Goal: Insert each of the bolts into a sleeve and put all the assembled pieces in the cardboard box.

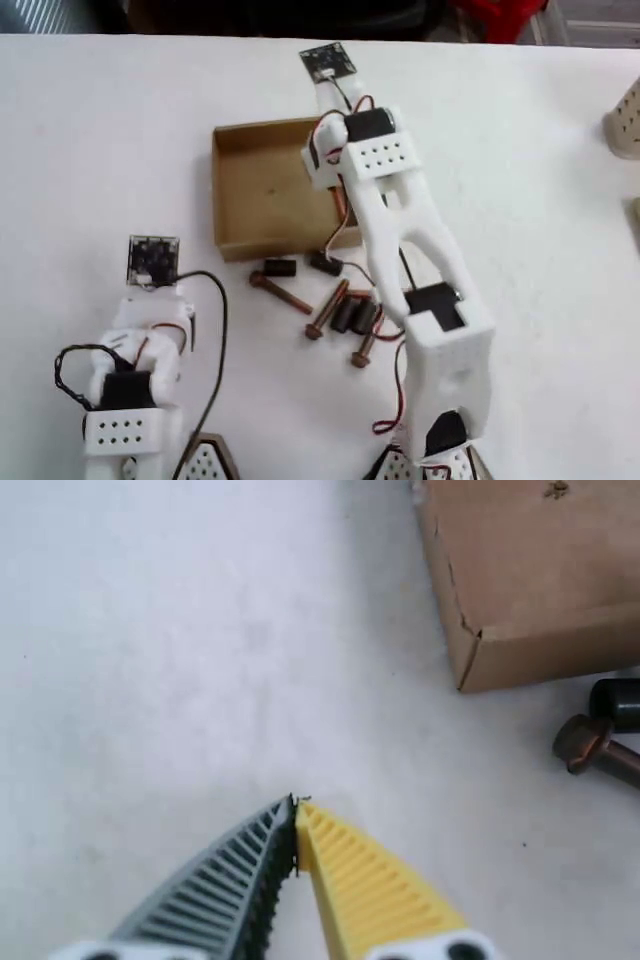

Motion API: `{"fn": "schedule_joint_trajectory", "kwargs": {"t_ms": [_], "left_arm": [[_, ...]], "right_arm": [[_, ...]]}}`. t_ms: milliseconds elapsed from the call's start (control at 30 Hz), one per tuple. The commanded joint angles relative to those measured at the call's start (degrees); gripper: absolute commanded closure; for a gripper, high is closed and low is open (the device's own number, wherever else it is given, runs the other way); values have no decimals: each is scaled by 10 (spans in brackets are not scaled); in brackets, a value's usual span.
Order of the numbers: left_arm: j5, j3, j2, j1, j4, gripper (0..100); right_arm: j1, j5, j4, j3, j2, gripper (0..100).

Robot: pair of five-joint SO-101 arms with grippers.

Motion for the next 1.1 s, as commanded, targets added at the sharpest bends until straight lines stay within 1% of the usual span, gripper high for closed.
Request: {"fn": "schedule_joint_trajectory", "kwargs": {"t_ms": [0,267,467,533,700,767,933,1067], "left_arm": [[-4,-4,-7,-6,2,977],[-4,-4,-7,-6,1,977],[-4,-4,-7,-6,-1,977],[-4,-4,-7,-6,-2,977],[-4,-4,-7,-6,-2,977],[-4,-4,-7,-6,-2,977],[-4,-4,-7,-6,-3,977],[-4,-4,-7,-6,-3,977]], "right_arm": [[9,7,-35,-65,37,981],[18,7,-44,-163,145,981],[17,7,-44,-200,198,979],[16,7,-44,-205,204,951],[17,8,-44,-207,204,816],[18,8,-31,-209,204,800],[15,8,43,-258,204,844],[15,8,128,-338,204,931]]}}
